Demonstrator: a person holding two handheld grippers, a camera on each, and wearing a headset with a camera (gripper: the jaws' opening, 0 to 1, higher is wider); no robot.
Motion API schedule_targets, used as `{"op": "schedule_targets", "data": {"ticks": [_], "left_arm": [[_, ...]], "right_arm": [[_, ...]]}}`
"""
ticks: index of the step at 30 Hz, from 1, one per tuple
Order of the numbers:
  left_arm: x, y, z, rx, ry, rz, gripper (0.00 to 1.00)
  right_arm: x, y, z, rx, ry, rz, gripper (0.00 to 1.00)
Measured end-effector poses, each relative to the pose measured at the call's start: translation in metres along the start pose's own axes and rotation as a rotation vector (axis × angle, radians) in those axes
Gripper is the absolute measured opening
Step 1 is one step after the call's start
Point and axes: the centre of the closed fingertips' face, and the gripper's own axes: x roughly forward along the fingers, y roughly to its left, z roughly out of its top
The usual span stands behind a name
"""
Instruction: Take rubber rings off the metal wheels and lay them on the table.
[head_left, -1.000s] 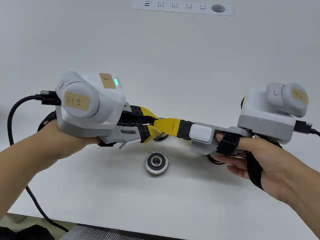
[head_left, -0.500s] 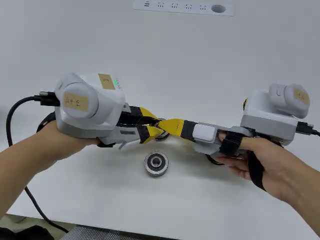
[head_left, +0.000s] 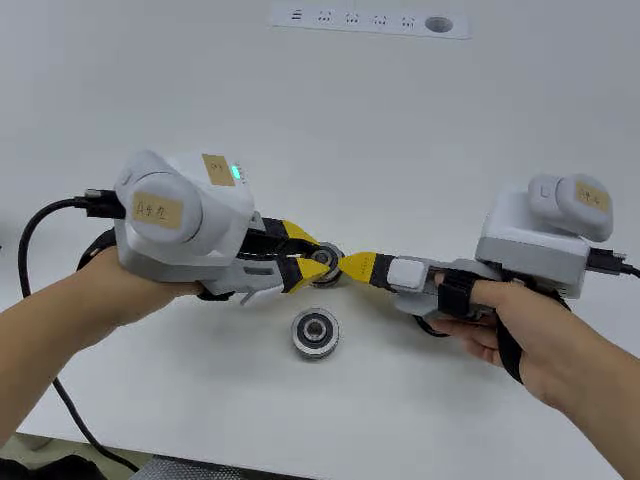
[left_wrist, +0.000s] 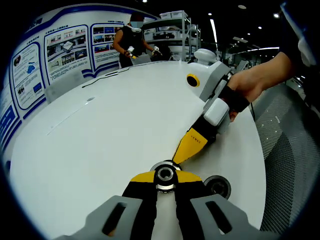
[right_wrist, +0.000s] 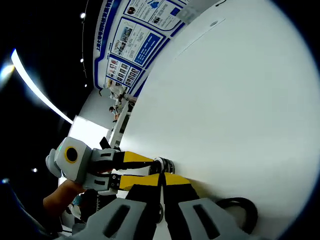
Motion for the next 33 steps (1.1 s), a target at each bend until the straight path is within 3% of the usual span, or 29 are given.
{"op": "schedule_targets", "data": {"ticks": [6,21,33], "left_arm": [[-0.0001,0.0,0.0002,-0.003,-0.001,0.003,0.12],[-0.0007,-0.0002,0.0003,-0.006,0.001,0.005,0.12],[-0.0007,-0.0002,0.0,-0.01,0.003,0.002,0.12]], "right_arm": [[0.0011,-0.0001,0.0011,-0.032,0.002,-0.034,0.03],[0.0004,-0.0027,0.0031,-0.023,0.005,-0.054,0.01],[0.002,0.0048,0.0037,-0.035,0.0,-0.035,0.0]]}}
